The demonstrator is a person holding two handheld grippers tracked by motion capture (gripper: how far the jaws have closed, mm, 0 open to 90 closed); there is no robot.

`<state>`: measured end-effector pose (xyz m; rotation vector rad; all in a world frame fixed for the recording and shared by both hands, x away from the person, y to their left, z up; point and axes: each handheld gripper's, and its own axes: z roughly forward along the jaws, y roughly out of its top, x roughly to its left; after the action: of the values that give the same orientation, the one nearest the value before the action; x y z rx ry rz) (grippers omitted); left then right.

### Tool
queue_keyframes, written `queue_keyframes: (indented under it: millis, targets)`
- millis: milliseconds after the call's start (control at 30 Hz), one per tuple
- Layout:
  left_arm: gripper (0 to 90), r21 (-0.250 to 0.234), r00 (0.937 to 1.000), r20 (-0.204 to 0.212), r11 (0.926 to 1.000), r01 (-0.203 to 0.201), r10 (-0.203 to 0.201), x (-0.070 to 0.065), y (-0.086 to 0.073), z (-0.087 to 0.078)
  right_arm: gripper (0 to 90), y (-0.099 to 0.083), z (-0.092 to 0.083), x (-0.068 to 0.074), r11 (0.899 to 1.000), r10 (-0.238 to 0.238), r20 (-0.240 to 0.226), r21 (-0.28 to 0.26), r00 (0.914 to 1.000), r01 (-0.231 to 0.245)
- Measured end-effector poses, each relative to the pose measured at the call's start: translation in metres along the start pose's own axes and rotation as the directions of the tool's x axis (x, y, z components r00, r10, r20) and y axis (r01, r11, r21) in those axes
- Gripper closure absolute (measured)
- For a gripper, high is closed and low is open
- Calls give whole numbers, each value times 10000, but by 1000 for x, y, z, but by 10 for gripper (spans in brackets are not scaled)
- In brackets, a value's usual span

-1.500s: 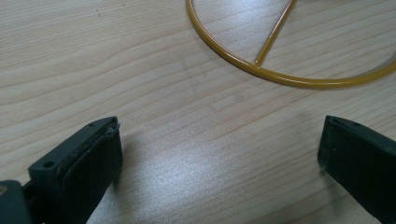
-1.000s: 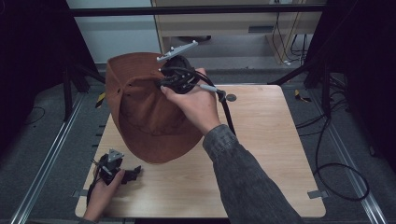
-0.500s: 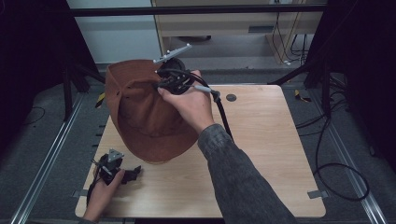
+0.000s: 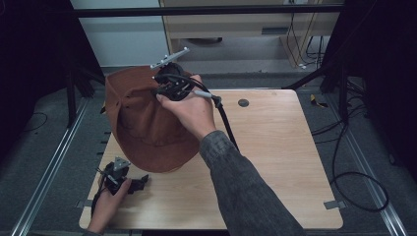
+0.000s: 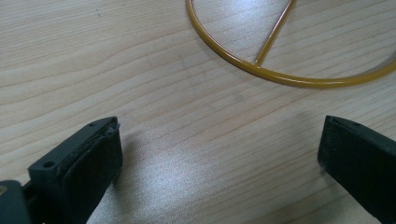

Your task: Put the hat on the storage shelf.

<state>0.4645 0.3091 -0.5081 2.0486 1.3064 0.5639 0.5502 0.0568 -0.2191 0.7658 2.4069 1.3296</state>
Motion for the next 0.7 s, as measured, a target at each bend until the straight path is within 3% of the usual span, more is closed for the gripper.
queue_keyframes:
  millis: [367,700]
  targets:
    - [0,-11,10000,-19,10000,-14,14,0,0,0,862,0,16,5,9998,-42,-127,210,9999,45]
    - [0,-11,10000,-19,10000,-9,8,0,0,0,829,-4,19,5,9995,-40,-175,318,9998,46]
